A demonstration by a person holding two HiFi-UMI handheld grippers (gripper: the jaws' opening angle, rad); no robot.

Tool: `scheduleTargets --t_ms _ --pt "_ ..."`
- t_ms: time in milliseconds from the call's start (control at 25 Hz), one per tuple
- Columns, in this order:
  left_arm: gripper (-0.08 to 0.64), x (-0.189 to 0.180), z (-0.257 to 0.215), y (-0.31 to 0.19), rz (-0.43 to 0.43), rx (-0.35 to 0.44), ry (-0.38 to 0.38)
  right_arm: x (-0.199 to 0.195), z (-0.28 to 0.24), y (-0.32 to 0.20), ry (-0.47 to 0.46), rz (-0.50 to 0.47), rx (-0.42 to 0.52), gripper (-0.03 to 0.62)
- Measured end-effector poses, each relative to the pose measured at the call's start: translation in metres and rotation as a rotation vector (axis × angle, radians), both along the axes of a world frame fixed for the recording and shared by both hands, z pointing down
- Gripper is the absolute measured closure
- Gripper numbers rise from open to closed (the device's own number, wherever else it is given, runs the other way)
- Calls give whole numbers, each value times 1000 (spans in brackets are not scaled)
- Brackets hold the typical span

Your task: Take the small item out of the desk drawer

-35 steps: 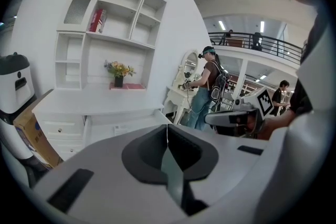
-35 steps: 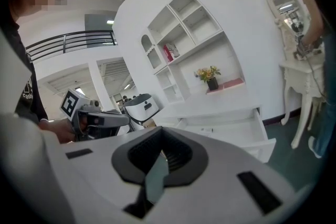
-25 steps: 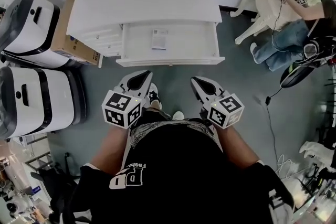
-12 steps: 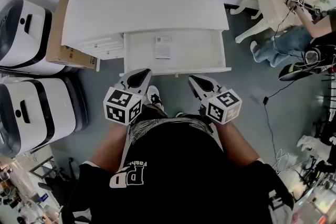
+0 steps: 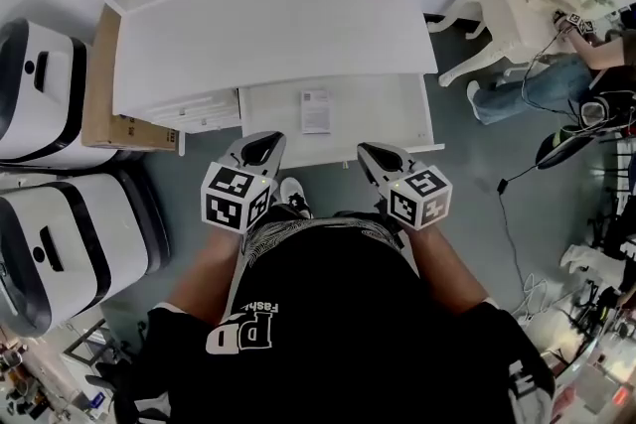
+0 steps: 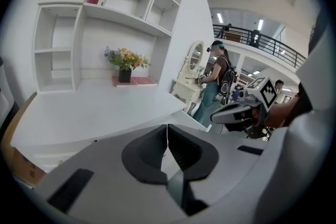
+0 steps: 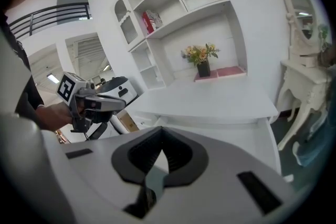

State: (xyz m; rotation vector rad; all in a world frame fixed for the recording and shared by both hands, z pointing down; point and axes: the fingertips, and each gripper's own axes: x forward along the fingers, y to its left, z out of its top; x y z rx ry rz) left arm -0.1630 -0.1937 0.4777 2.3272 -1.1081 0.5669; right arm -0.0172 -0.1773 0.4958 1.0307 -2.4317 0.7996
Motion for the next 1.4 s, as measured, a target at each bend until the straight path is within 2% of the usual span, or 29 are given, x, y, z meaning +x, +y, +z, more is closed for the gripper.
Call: scheduleTargets --t_ms 320,560,1080,1400 --pt "543 -6 18 -23 93 -23 -15 -13 -1 -25 19 53 24 584" --pt "543 -4 25 -31 93 -43 -24 -8 -3 -37 21 51 16 583" --pt "541 28 54 -62 -33 -101 -71 24 2 -72 6 -73 0 583" --pt "479 57 99 -81 -128 -192 -114 57 20 -87 -17 -145 -35 584"
